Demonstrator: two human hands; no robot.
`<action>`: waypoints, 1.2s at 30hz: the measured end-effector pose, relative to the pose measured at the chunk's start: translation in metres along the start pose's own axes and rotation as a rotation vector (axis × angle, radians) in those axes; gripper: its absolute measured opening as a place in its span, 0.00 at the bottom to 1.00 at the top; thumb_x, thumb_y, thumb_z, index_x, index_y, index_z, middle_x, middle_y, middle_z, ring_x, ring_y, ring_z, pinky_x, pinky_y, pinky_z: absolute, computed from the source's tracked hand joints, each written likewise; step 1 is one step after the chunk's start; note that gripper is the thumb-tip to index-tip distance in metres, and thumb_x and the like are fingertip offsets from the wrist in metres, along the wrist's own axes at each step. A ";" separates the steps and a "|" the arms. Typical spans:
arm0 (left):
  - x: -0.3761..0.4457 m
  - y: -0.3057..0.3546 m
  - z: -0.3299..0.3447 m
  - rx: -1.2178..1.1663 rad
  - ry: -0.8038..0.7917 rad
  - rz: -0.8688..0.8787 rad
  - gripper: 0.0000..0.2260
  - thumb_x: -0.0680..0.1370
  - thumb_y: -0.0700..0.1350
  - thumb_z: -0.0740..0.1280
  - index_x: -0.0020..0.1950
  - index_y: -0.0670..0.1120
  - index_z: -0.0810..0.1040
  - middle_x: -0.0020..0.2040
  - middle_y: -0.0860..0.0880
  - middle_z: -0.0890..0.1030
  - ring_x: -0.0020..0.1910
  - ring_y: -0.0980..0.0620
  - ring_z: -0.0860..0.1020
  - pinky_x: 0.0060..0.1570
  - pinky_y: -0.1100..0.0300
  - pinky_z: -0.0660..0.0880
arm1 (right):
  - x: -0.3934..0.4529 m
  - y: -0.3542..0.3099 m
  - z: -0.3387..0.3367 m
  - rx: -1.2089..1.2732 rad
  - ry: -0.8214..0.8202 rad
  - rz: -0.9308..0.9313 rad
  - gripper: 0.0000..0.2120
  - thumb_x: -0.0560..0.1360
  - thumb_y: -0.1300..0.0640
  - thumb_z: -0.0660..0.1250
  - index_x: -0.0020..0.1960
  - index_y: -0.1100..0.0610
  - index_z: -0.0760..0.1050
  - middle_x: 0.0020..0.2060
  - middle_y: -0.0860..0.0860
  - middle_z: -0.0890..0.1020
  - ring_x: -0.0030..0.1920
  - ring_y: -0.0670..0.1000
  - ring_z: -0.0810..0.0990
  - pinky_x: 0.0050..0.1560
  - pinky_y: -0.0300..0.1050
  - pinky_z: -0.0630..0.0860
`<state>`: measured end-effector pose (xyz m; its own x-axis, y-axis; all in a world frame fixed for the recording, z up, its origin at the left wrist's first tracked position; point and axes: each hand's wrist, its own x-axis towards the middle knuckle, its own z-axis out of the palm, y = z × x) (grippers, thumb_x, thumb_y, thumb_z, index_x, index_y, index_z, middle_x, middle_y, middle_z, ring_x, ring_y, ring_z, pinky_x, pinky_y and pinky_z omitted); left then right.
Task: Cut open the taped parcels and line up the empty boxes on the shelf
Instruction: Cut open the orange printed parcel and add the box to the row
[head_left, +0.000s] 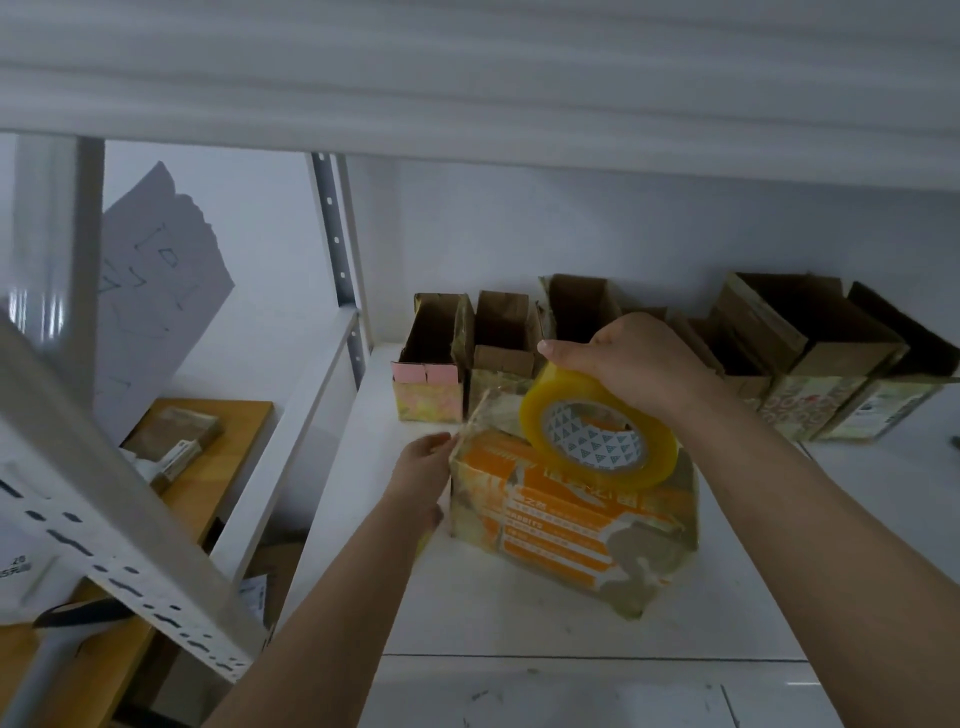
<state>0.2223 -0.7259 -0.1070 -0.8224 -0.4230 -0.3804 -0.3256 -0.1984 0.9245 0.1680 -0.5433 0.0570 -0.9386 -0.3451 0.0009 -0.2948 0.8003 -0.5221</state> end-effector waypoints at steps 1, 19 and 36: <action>-0.005 0.007 -0.003 0.032 0.044 0.116 0.16 0.82 0.50 0.62 0.66 0.44 0.76 0.53 0.52 0.80 0.56 0.51 0.76 0.54 0.56 0.71 | 0.000 0.001 0.000 -0.005 0.000 0.000 0.28 0.71 0.30 0.64 0.35 0.55 0.71 0.31 0.54 0.73 0.33 0.55 0.77 0.45 0.55 0.78; -0.042 0.038 -0.004 0.413 -0.242 0.476 0.13 0.83 0.57 0.52 0.65 0.64 0.69 0.53 0.60 0.78 0.51 0.69 0.78 0.50 0.74 0.74 | 0.003 0.007 0.001 0.030 0.010 -0.017 0.28 0.70 0.29 0.64 0.37 0.55 0.74 0.32 0.54 0.74 0.37 0.60 0.81 0.45 0.56 0.79; -0.036 0.029 0.008 1.440 -0.305 0.918 0.48 0.68 0.76 0.53 0.81 0.51 0.48 0.81 0.52 0.47 0.79 0.50 0.39 0.76 0.45 0.57 | -0.016 0.061 0.004 0.857 -0.289 -0.018 0.42 0.51 0.28 0.76 0.56 0.54 0.79 0.48 0.53 0.86 0.53 0.56 0.84 0.48 0.48 0.81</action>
<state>0.2384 -0.7095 -0.0666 -0.9589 0.2654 0.1005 0.2791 0.9463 0.1632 0.1658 -0.4905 0.0217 -0.8193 -0.5565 -0.1384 0.0339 0.1939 -0.9804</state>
